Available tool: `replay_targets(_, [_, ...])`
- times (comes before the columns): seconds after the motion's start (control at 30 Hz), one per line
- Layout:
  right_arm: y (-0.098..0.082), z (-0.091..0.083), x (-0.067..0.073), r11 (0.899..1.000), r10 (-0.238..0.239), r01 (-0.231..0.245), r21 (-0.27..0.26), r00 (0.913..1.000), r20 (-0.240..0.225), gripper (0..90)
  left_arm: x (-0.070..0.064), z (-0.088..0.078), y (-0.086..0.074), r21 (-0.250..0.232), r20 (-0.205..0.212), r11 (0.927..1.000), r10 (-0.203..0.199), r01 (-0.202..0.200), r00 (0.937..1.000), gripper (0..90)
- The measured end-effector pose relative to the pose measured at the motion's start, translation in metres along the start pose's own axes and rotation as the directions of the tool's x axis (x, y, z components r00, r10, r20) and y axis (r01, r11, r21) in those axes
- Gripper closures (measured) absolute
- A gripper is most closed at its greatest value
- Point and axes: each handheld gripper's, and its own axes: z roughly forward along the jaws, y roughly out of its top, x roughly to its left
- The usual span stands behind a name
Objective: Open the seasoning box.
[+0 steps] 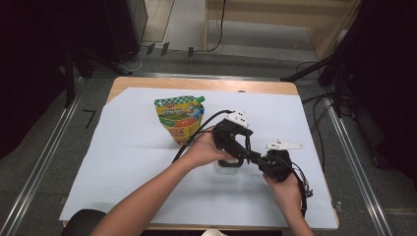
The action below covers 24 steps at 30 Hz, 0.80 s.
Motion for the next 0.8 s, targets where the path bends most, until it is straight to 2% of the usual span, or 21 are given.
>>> replay_targets(0.37, [0.000, 0.001, 0.001, 1.000, -0.005, 0.005, -0.003, 1.0000, -0.001, 90.0, 0.002, -0.005, -0.003, 0.022, 0.015, 0.9996, -0.018, 0.018, 0.9997, 12.6])
replay_targets(0.57, [0.000, 0.001, 0.001, 1.000, -0.008, 0.008, -0.001, 1.0000, 0.000, 90.0, 0.001, -0.010, -0.005, 0.033, 0.008, 0.9994, 0.004, -0.005, 1.0000, 11.0])
replay_targets(0.8, [0.000, 0.001, 0.002, 1.000, -0.013, 0.013, 0.004, 0.9999, 0.002, 90.0, -0.002, -0.022, -0.013, 0.042, 0.007, 0.9991, 0.009, -0.009, 0.9999, 11.2])
